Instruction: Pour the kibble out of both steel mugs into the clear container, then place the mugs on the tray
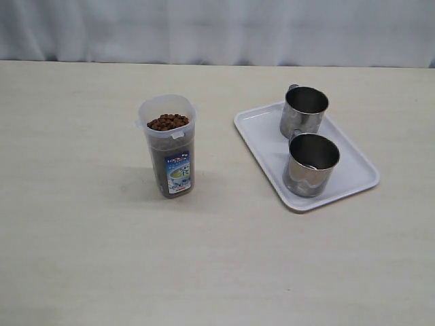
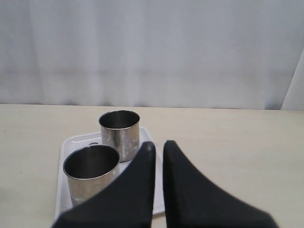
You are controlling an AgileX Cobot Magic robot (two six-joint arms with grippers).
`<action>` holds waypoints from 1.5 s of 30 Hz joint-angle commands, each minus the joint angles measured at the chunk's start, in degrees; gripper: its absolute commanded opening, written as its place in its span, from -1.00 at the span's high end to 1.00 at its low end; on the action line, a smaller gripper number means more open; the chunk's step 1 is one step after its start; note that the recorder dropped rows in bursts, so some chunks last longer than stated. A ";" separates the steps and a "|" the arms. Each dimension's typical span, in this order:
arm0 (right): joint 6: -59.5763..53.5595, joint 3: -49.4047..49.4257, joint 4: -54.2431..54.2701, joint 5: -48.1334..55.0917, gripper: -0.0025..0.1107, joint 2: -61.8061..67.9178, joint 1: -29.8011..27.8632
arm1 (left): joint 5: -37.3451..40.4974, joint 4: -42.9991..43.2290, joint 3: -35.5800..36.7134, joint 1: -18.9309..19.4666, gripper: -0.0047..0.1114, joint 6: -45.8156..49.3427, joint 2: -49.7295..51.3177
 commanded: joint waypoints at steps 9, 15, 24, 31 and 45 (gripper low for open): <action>0.02 0.15 0.32 -0.58 0.88 -0.23 -3.05 | -0.30 0.26 0.18 -0.31 0.92 -0.17 -0.18; 0.02 0.15 0.32 -0.58 0.88 -0.23 -3.05 | -0.30 0.26 0.18 -0.31 0.92 -0.17 -0.18; 0.02 0.15 0.32 -0.58 0.88 -0.23 -3.05 | -0.52 -0.21 0.18 -0.31 0.92 -0.17 -0.18; 0.02 0.15 0.32 -0.58 0.88 -0.23 -3.05 | -0.71 -0.31 0.18 -0.31 0.92 -0.17 -0.18; 0.02 0.15 0.32 -0.58 0.88 -0.23 -3.05 | -0.71 -0.31 0.18 -0.31 0.92 -0.17 -0.18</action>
